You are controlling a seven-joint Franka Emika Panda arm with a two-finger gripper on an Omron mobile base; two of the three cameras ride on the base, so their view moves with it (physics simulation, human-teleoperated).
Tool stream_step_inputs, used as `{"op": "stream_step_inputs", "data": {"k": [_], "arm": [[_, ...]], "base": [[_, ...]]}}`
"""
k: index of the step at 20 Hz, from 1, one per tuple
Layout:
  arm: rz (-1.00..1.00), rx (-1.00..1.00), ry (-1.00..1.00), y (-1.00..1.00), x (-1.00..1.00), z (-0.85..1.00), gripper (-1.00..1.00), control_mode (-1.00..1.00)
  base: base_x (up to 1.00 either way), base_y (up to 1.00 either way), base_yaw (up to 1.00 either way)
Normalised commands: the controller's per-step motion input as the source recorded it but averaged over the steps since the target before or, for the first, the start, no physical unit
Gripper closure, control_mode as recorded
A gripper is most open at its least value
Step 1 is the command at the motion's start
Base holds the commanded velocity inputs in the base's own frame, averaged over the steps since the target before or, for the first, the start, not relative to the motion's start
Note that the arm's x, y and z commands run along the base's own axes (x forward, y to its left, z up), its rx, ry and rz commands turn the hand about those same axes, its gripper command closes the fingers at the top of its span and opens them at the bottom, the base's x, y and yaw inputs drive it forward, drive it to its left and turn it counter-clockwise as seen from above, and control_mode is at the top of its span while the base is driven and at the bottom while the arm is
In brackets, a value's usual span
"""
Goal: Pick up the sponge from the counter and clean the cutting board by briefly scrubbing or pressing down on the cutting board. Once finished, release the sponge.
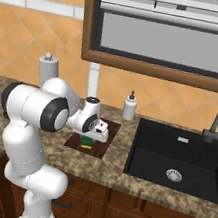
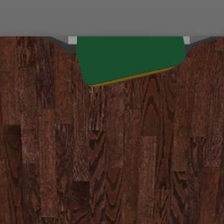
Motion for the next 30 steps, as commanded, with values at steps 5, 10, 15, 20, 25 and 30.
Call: {"op": "stream_step_inputs", "data": {"k": [5,10,15,20,25,30], "arm": [[0.00,0.00,0.00,-0.50,-0.05,0.00,1.00,-1.00],[0.00,0.00,0.00,-0.26,-0.02,-0.28,1.00,-1.00],[-0.01,0.00,-0.01,-0.03,0.00,-0.43,1.00,-1.00],[0.00,0.01,-0.02,-0.45,0.00,-0.02,1.00,-1.00],[-0.01,0.00,-0.01,-0.32,0.00,-0.22,1.00,-1.00],[-0.07,0.00,-0.04,-0.01,0.00,-0.59,1.00,-1.00]], "base": [[0.00,0.00,0.00],[0.00,0.00,0.00],[0.00,0.00,0.00],[0.00,0.00,0.00],[0.00,0.00,0.00],[0.00,0.00,0.00]]}}
